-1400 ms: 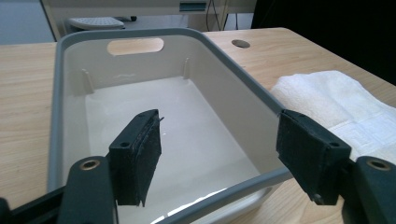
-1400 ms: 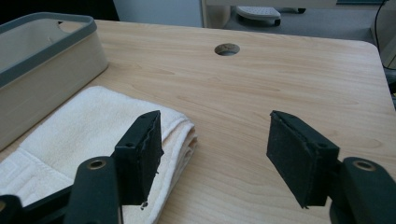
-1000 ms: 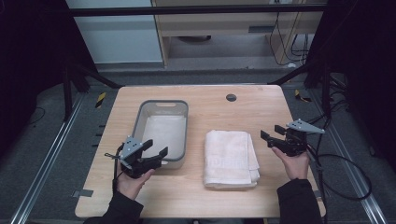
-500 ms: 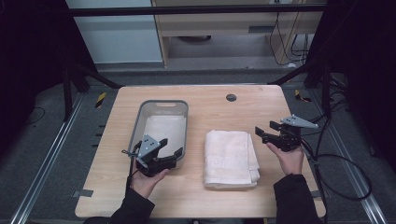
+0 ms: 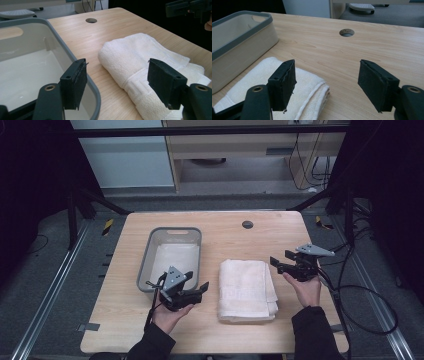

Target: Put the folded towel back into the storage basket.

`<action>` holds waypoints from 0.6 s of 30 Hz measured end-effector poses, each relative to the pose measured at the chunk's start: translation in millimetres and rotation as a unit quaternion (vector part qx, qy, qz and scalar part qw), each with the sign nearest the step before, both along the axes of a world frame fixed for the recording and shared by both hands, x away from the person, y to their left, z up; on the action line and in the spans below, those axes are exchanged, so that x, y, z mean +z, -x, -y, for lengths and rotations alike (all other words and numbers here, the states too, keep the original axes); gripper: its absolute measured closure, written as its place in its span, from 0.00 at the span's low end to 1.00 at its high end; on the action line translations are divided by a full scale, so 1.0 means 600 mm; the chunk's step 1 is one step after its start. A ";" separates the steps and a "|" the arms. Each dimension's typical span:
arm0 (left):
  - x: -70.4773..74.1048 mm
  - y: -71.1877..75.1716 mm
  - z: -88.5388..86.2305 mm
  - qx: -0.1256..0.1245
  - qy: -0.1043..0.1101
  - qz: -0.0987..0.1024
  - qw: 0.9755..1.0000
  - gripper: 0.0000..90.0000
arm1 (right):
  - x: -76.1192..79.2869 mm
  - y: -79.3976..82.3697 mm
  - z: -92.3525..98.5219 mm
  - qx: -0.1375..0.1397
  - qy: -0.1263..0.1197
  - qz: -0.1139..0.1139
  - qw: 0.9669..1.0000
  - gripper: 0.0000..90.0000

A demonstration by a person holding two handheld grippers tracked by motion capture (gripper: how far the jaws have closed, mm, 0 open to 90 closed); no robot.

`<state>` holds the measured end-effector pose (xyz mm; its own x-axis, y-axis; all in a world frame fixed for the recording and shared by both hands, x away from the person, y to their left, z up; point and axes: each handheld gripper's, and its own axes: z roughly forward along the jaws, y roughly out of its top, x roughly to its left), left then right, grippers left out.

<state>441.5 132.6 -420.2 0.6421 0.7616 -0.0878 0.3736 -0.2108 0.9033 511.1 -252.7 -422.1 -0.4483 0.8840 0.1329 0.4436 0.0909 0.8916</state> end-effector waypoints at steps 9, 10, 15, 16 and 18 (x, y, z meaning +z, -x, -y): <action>-0.013 0.004 0.023 -0.012 -0.016 -0.007 1.000 0.36 | -0.009 -0.008 -0.008 0.003 -0.003 -0.008 1.000 0.32; -0.016 0.007 0.028 -0.015 -0.020 -0.007 1.000 0.36 | -0.012 -0.010 -0.010 0.003 -0.001 -0.010 1.000 0.32; -0.019 0.008 0.034 -0.018 -0.018 -0.008 1.000 0.36 | -0.014 -0.010 -0.012 0.005 0.001 -0.012 1.000 0.32; -0.019 0.009 0.036 -0.019 -0.016 -0.009 1.000 0.37 | -0.016 -0.010 -0.012 0.006 0.004 -0.013 1.000 0.32; -0.020 0.009 0.039 -0.021 -0.016 -0.009 1.000 0.37 | -0.018 -0.011 -0.013 0.008 0.003 -0.015 1.000 0.33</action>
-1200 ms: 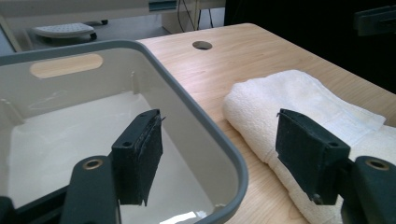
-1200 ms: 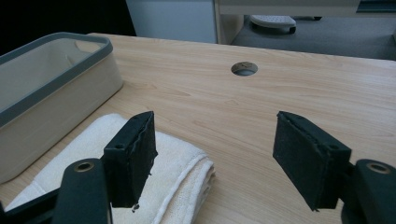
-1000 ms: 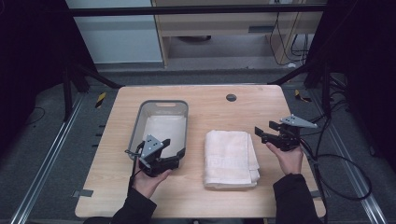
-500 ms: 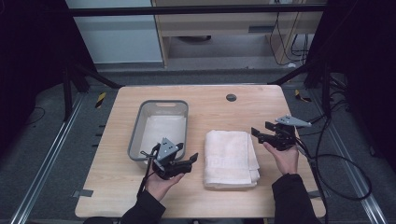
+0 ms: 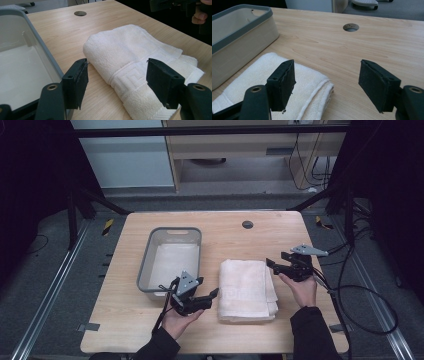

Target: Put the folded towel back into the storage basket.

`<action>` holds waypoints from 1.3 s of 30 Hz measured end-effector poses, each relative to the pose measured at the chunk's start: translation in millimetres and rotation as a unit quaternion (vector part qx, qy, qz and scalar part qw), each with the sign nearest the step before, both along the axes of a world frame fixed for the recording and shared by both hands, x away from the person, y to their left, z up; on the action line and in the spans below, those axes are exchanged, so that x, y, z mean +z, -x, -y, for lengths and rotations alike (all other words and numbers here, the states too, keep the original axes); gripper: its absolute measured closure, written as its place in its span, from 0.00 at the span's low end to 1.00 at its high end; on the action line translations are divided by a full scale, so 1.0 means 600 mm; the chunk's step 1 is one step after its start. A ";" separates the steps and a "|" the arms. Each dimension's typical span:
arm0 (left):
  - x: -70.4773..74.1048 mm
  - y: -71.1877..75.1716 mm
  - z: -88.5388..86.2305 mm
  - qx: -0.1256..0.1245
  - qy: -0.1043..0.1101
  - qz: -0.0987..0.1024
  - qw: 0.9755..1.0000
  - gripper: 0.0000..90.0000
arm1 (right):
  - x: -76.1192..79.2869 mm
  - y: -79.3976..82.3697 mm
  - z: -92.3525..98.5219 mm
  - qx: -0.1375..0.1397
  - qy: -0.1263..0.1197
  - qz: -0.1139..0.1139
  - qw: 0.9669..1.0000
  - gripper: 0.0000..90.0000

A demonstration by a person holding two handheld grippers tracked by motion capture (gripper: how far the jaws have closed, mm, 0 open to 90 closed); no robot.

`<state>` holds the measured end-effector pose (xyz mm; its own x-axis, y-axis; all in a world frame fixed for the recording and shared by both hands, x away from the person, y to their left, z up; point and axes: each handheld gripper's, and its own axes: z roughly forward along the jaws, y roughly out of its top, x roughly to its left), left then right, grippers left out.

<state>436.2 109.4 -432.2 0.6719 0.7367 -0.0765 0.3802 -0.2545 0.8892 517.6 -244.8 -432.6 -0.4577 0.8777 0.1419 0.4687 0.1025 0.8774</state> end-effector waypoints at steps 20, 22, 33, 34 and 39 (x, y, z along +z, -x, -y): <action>-0.024 0.003 0.037 -0.027 -0.025 -0.021 0.999 0.38 | -0.025 -0.007 -0.011 0.012 0.021 -0.031 0.999 0.32; -0.029 0.003 0.041 -0.028 -0.029 -0.025 0.999 0.38 | -0.027 -0.007 -0.012 0.013 0.021 -0.034 0.999 0.32; -0.054 -0.002 0.061 -0.035 -0.051 -0.048 0.997 0.35 | -0.044 -0.010 -0.019 0.021 0.026 -0.047 0.998 0.32; -0.057 -0.003 0.063 -0.035 -0.051 -0.051 0.997 0.35 | -0.045 -0.011 -0.021 0.021 0.027 -0.050 0.998 0.32; -0.070 -0.006 0.072 -0.038 -0.056 -0.064 0.996 0.32 | -0.052 -0.012 -0.022 0.023 0.029 -0.055 0.998 0.32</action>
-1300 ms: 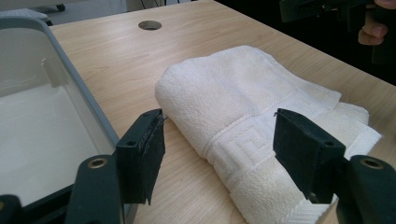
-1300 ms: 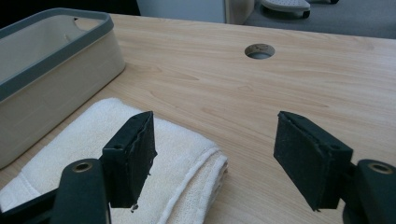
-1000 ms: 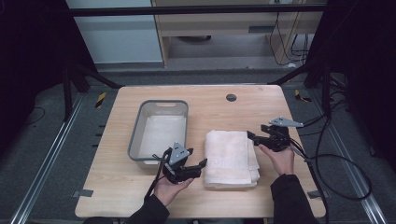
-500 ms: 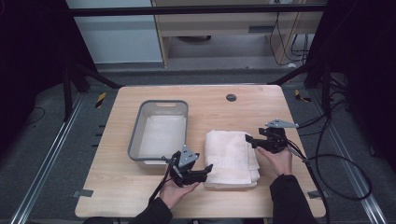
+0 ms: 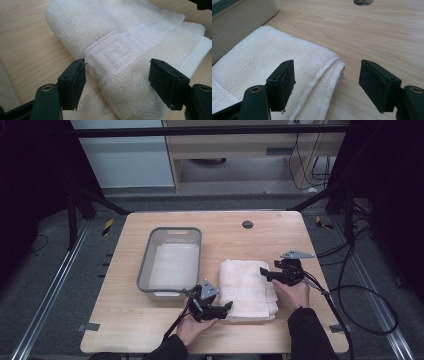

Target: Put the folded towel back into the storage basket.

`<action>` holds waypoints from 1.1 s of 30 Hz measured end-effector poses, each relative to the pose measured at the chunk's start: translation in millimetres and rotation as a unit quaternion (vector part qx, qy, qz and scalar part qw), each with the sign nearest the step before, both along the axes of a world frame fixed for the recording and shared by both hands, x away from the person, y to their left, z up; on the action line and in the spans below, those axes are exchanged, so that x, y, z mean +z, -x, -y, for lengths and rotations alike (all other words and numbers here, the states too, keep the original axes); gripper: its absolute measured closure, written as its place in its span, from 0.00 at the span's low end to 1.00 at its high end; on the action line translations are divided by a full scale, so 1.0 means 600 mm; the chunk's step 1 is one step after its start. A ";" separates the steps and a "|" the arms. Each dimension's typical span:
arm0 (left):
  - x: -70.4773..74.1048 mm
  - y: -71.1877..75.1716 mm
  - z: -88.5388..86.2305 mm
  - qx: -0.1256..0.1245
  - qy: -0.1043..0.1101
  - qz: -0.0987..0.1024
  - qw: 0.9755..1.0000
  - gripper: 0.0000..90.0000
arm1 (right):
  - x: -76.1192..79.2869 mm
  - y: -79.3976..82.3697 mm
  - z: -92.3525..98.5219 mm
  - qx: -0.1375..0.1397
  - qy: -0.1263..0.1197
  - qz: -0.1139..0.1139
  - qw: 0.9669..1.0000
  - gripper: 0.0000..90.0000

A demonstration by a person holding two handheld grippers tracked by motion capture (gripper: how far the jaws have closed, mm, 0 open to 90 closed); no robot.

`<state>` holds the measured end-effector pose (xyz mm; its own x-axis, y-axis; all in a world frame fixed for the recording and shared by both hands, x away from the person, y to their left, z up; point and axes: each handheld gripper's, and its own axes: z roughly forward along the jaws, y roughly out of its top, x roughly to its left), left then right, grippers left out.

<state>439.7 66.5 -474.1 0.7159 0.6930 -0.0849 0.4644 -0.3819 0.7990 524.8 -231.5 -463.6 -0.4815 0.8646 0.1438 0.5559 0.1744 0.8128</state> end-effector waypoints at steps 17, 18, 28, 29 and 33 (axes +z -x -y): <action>-0.020 -0.011 0.012 -0.003 0.002 -0.026 1.000 0.24 | -0.033 -0.009 -0.018 0.010 0.005 -0.033 0.999 0.33; -0.022 -0.012 0.012 -0.004 0.001 -0.027 1.000 0.24 | -0.034 -0.009 -0.019 0.011 0.004 -0.034 0.999 0.33; -0.037 -0.016 0.015 0.001 0.010 -0.048 0.999 0.26 | -0.047 -0.013 -0.024 0.009 0.006 -0.050 0.999 0.33; -0.038 -0.017 0.015 0.001 0.010 -0.049 0.999 0.26 | -0.047 -0.014 -0.024 0.008 0.005 -0.052 0.999 0.33; -0.042 -0.019 0.017 -0.003 0.011 -0.056 0.998 0.28 | -0.051 -0.016 -0.025 0.006 0.002 -0.063 0.998 0.33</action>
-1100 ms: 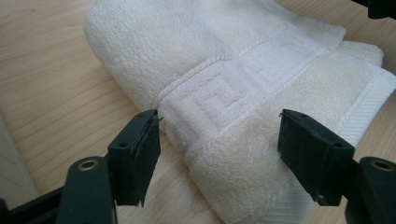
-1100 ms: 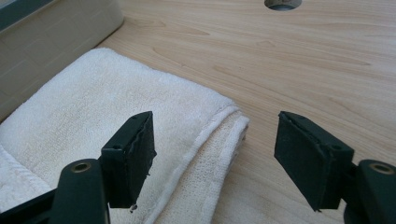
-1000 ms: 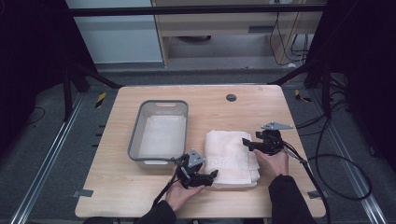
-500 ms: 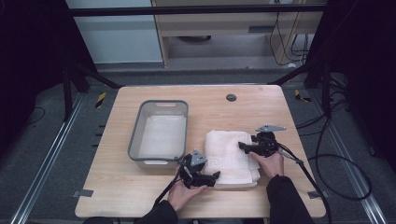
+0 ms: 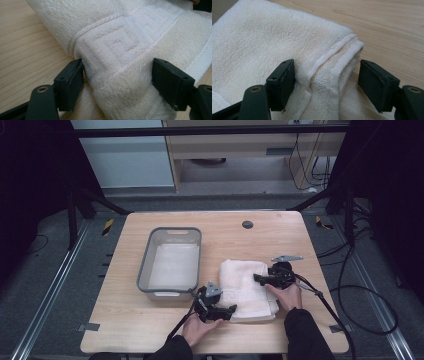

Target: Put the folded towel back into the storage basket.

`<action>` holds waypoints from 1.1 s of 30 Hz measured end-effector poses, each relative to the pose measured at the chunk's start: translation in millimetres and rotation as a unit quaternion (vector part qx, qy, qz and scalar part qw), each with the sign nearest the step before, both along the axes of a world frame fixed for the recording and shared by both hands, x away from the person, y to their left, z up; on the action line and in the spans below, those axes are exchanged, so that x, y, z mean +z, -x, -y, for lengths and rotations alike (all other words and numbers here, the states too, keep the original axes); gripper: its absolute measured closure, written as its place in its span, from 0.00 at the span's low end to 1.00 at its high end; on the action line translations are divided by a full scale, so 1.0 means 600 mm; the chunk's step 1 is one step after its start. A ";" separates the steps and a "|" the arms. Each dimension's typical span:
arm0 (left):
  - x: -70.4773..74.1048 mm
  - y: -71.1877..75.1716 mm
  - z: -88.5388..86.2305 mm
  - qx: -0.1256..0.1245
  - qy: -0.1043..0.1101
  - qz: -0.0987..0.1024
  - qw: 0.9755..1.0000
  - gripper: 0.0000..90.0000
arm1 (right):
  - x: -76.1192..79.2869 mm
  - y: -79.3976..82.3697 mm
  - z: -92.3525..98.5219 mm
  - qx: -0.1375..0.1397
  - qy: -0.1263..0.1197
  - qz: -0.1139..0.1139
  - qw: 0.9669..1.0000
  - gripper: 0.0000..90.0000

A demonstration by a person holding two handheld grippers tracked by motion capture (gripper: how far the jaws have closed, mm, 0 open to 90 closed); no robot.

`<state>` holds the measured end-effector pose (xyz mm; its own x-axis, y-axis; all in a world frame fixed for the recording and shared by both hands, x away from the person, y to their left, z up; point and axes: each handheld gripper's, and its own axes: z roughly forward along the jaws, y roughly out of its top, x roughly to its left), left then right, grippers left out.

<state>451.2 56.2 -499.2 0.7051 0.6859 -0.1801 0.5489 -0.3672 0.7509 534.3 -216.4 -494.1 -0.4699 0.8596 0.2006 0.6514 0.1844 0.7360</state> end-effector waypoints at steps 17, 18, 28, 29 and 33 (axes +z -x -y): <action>-0.007 -0.007 0.003 -0.015 0.023 -0.033 0.999 0.37 | -0.007 -0.007 -0.002 0.007 -0.034 -0.039 0.999 0.50; -0.006 -0.007 0.005 -0.016 0.023 -0.034 0.999 0.37 | -0.007 -0.007 -0.002 0.009 -0.038 -0.043 0.998 0.52; -0.004 -0.012 0.001 -0.025 0.037 -0.060 0.997 0.51 | -0.006 -0.009 -0.002 0.020 -0.068 -0.064 0.995 0.71; -0.004 -0.012 0.000 -0.026 0.037 -0.061 0.997 0.52 | -0.005 -0.008 -0.002 0.021 -0.068 -0.062 0.996 0.73; -0.001 -0.011 -0.001 -0.023 0.046 -0.065 0.997 0.62 | -0.002 -0.008 -0.001 0.021 -0.076 -0.064 0.995 0.78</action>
